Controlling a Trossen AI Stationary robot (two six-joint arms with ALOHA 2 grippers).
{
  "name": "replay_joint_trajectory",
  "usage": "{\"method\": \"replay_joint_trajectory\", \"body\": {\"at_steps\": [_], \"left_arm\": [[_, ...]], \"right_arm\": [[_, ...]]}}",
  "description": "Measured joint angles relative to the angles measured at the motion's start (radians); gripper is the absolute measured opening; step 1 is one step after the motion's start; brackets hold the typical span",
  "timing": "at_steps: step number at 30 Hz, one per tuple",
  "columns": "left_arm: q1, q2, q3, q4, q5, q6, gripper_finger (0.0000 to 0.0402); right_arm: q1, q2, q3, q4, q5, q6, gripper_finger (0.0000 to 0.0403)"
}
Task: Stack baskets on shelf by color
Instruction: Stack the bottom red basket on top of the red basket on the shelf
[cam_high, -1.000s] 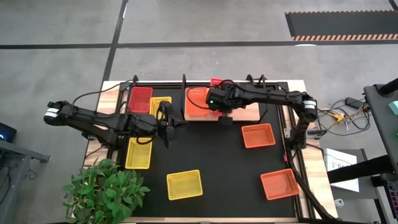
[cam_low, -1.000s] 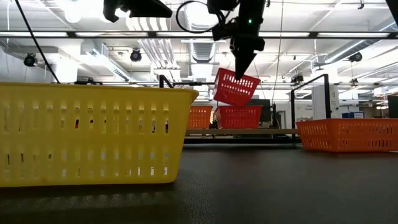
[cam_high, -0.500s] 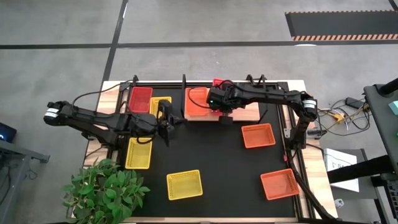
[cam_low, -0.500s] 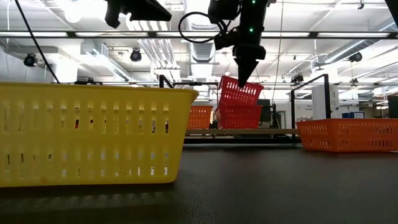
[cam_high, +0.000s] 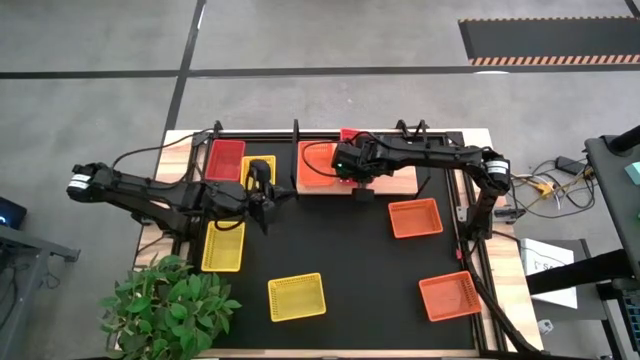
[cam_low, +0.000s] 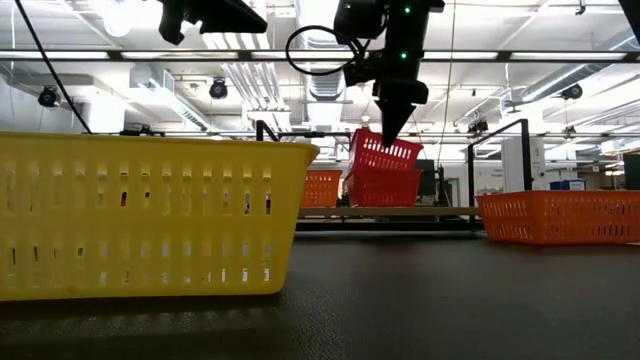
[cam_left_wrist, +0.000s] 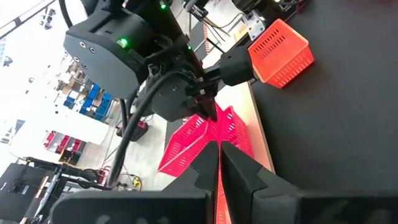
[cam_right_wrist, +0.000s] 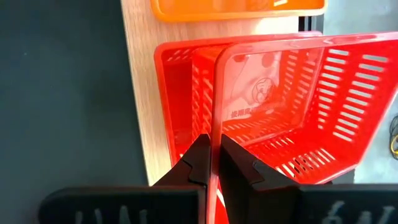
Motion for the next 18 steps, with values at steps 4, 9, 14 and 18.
{"method": "replay_joint_trajectory", "body": {"at_steps": [4, 9, 14, 18], "left_arm": [[0.0, -0.004, -0.006, 0.001, -0.003, 0.0, 0.0], [0.0, -0.004, -0.007, 0.001, -0.003, -0.001, 0.0], [0.0, -0.004, -0.007, 0.005, -0.004, -0.001, 0.0], [0.0, -0.004, -0.007, 0.005, -0.003, -0.001, 0.0]], "right_arm": [[0.0, 0.0, 0.0, 0.016, -0.028, -0.001, 0.0013], [0.0, 0.0, 0.0, 0.019, -0.059, 0.009, 0.0014], [0.0, 0.0, 0.0, 0.019, -0.059, 0.028, 0.005], [0.0, 0.0, 0.0, 0.017, -0.044, 0.026, 0.0095]]}}
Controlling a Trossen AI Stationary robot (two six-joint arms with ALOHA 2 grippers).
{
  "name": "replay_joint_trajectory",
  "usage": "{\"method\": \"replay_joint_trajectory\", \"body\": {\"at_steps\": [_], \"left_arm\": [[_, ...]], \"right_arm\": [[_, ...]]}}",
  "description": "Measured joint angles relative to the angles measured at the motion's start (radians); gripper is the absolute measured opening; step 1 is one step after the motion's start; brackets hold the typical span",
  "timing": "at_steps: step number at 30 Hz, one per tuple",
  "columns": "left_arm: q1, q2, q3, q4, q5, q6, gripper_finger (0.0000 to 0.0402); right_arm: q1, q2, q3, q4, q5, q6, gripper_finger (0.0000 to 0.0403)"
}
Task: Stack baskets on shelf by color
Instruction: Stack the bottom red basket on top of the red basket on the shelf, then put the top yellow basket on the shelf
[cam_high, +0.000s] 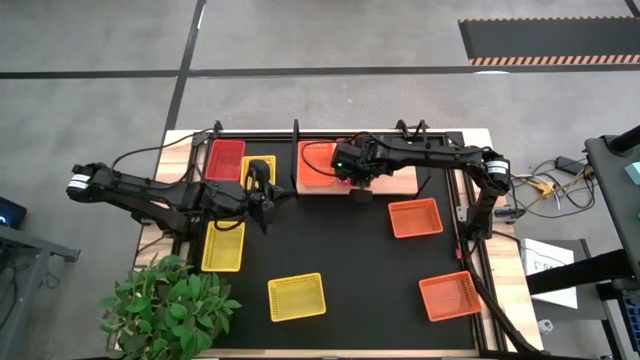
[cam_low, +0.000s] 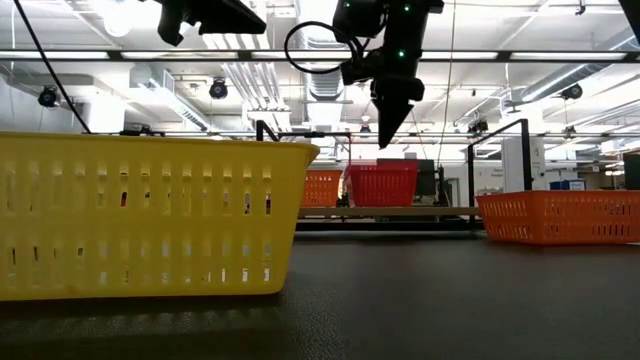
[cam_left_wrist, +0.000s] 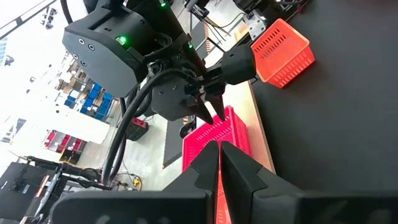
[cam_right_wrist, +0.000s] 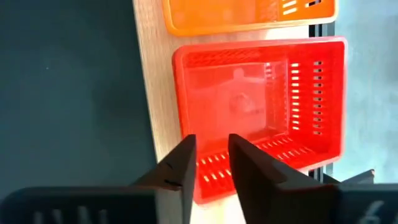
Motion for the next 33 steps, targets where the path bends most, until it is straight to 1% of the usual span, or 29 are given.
{"method": "replay_joint_trajectory", "body": {"at_steps": [4, 7, 10, 13, 17, 20, 21, 24, 26, 29, 33], "left_arm": [[0.0, 0.0, 0.0, 0.0, 0.0, -0.011, 0.0], [0.0, 0.0, 0.0, 0.0, 0.0, -0.018, 0.0], [0.0, 0.0, -0.002, 0.0, 0.0, -0.038, 0.0], [0.0, 0.0, -0.004, -0.001, 0.0, -0.07, 0.0], [0.0, 0.0, -0.016, -0.004, -0.001, -0.129, 0.0], [0.0, 0.0, -0.025, -0.005, -0.008, -0.199, 0.0], [0.0, 0.0, -0.03, -0.005, -0.018, -0.233, 0.0], [0.0, 0.0, -0.047, -0.01, -0.062, -0.367, 0.0], [0.0, 0.0, -0.048, -0.054, -0.089, -0.46, 0.0], [-0.003, 0.001, -0.025, -0.184, -0.093, -0.57, 0.0], [-0.002, 0.0, 0.032, -0.357, -0.092, -0.657, 0.0]], "right_arm": [[0.0, -0.002, 0.032, -0.052, 0.0, -0.004, 0.0127], [0.0, -0.011, 0.073, -0.112, -0.003, 0.028, 0.0134], [0.002, -0.048, 0.067, -0.132, -0.044, 0.062, 0.0123], [0.023, -0.114, 0.007, -0.094, -0.059, 0.065, 0.0095], [0.071, -0.239, -0.145, 0.086, -0.058, 0.046, 0.0048], [0.108, -0.34, -0.283, 0.28, -0.057, 0.013, 0.0018], [0.118, -0.37, -0.33, 0.349, -0.056, -0.003, 0.0013], [0.14, -0.452, -0.468, 0.558, -0.057, -0.042, 0.0011], [0.147, -0.5, -0.556, 0.699, -0.056, -0.091, 0.0012], [0.147, -0.552, -0.665, 0.873, -0.06, -0.158, 0.0013], [0.147, -0.598, -0.75, 0.993, -0.06, -0.203, 0.0013]]}}
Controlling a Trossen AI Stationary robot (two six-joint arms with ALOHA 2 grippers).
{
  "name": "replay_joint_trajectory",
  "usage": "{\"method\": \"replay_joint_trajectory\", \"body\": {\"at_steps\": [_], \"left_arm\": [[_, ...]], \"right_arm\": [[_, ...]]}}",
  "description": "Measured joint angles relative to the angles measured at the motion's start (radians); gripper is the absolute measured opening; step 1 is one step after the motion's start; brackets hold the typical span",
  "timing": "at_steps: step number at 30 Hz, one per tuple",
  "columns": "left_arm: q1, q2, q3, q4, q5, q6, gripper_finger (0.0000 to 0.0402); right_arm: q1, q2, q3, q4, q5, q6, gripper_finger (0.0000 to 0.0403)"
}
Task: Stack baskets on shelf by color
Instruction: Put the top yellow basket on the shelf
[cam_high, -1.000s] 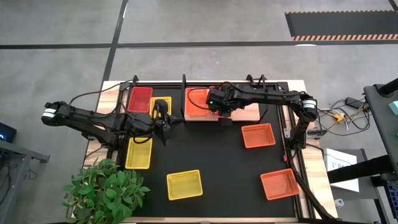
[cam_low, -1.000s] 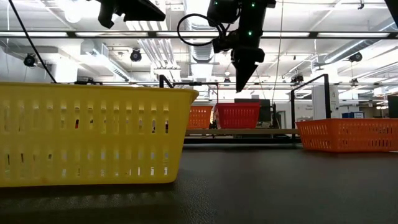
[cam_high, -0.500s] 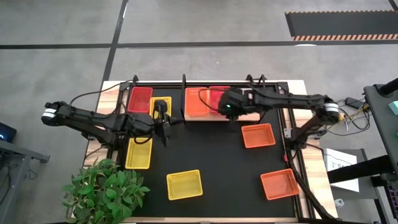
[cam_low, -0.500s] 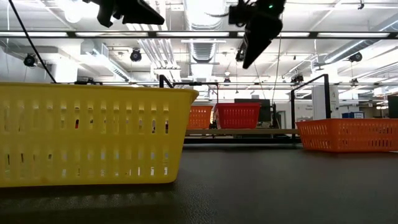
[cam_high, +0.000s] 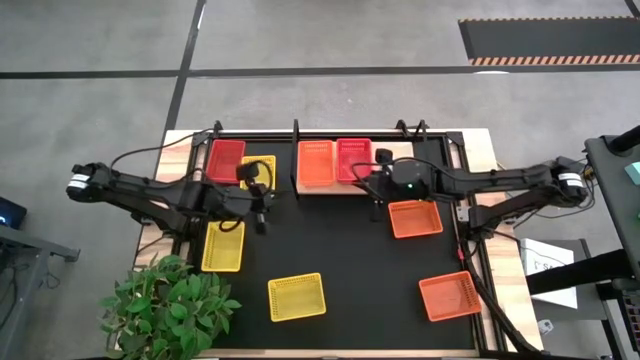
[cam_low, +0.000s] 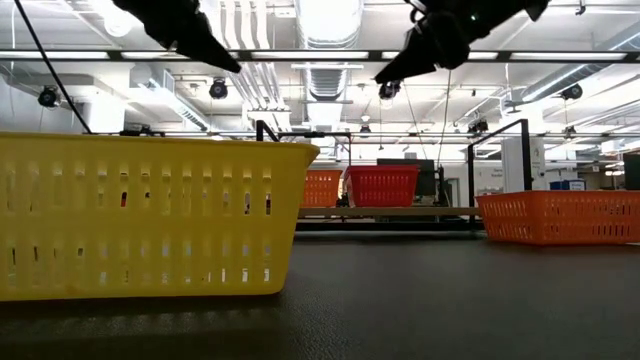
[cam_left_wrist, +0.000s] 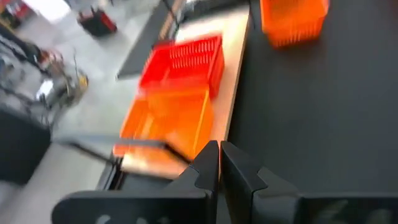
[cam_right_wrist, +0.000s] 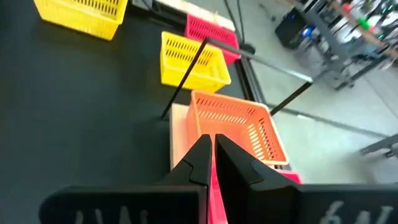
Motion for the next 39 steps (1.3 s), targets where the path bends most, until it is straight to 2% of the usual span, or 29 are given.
{"method": "replay_joint_trajectory", "body": {"at_steps": [5, 8, 13, 15, 18, 20, 23, 29, 32, 39], "left_arm": [[0.037, 0.0, 0.015, -0.258, 0.004, -0.135, 0.0], [0.064, 0.003, 0.015, -0.376, 0.065, -0.204, 0.0], [0.086, 0.003, 0.014, -0.435, 0.144, -0.199, 0.0], [0.1, 0.003, 0.013, -0.467, 0.206, -0.199, 0.0002], [0.126, 0.011, 0.006, -0.471, 0.326, -0.201, 0.0021], [0.134, 0.023, 0.001, -0.474, 0.359, -0.201, 0.0044], [0.146, 0.059, 0.0, -0.471, 0.351, -0.186, 0.0089], [0.187, 0.183, -0.008, -0.44, 0.16, -0.133, 0.0165], [0.207, 0.255, -0.014, -0.432, 0.137, -0.094, 0.0181], [0.252, 0.374, -0.015, -0.414, 0.13, -0.059, 0.0185]], "right_arm": [[0.0, -0.025, -0.043, 0.018, -0.001, -0.003, 0.0013], [0.0, -0.027, -0.053, 0.014, -0.001, -0.003, 0.0013], [0.0, -0.027, -0.054, -0.016, -0.001, 0.01, 0.0013], [0.0, -0.027, -0.054, -0.02, -0.001, 0.016, 0.0013], [0.0, -0.031, -0.054, -0.036, -0.002, 0.024, 0.0013], [0.0, -0.031, -0.054, -0.036, -0.003, 0.023, 0.0013], [0.0, -0.032, -0.054, -0.037, -0.003, 0.024, 0.0013], [0.0, -0.032, -0.054, -0.055, -0.003, 0.028, 0.0013], [0.0, -0.032, -0.054, -0.072, -0.002, 0.043, 0.0013], [0.0, -0.033, -0.054, -0.093, -0.001, 0.053, 0.0013]]}}
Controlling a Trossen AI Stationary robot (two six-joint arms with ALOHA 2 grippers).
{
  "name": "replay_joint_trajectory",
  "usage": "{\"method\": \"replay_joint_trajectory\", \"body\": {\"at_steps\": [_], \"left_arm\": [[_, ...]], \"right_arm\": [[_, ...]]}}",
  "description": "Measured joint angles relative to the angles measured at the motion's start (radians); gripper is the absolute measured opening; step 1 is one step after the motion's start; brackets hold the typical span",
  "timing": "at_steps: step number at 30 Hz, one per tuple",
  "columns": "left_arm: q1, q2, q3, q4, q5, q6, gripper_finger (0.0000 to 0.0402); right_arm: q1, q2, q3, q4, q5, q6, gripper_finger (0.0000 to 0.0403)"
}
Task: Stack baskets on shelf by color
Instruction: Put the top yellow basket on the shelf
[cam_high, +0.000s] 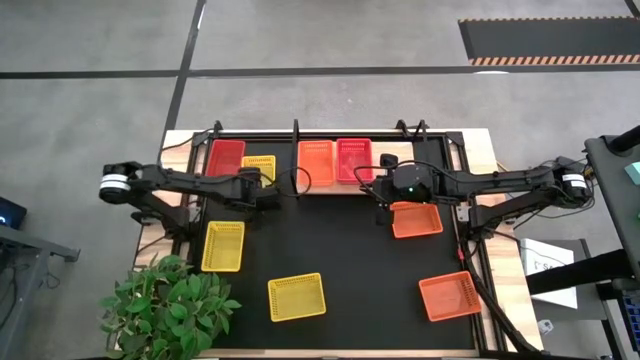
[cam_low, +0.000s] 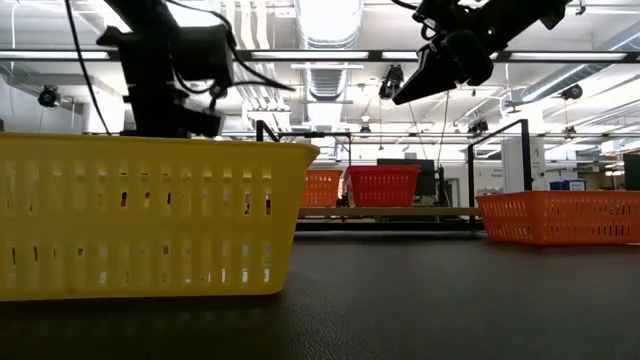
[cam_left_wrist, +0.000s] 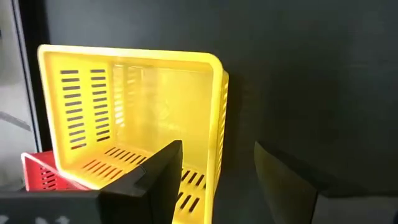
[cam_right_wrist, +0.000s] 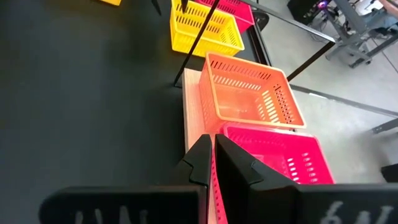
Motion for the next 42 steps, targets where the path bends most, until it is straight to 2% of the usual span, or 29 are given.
{"method": "replay_joint_trajectory", "body": {"at_steps": [6, 9, 12, 18, 20, 29, 36, 42], "left_arm": [[0.025, 0.042, -0.001, 0.015, 0.0, 0.003, 0.0184], [0.025, 0.044, -0.001, 0.018, 0.0, 0.026, 0.017], [0.025, 0.042, -0.004, 0.018, 0.0, 0.03, 0.0136], [0.023, 0.038, -0.013, 0.015, 0.011, 0.02, 0.0028], [0.022, 0.028, -0.011, 0.007, 0.033, 0.018, 0.0009], [-0.07, -0.078, 0.062, -0.028, 0.068, -0.026, 0.0002], [-0.151, -0.145, 0.149, -0.073, 0.211, -0.176, 0.0001], [-0.217, -0.143, 0.208, -0.074, 0.233, -0.224, 0.0001]], "right_arm": [[0.0, 0.0, 0.0, -0.002, 0.0, 0.0, 0.0013], [0.0, 0.0, 0.0, -0.002, 0.0, 0.0, 0.0013], [0.0, 0.0, 0.0, -0.002, 0.0, -0.002, 0.0013], [0.0, 0.0, 0.0, -0.002, 0.0, -0.015, 0.0013], [0.0, 0.0, 0.0, -0.002, 0.0, -0.016, 0.0013], [0.0, 0.0, 0.0, -0.005, 0.0, 0.002, 0.0013], [0.0, -0.001, 0.0, -0.01, 0.0, 0.053, 0.0013], [0.0, -0.001, 0.0, -0.019, -0.062, 0.177, 0.0013]]}}
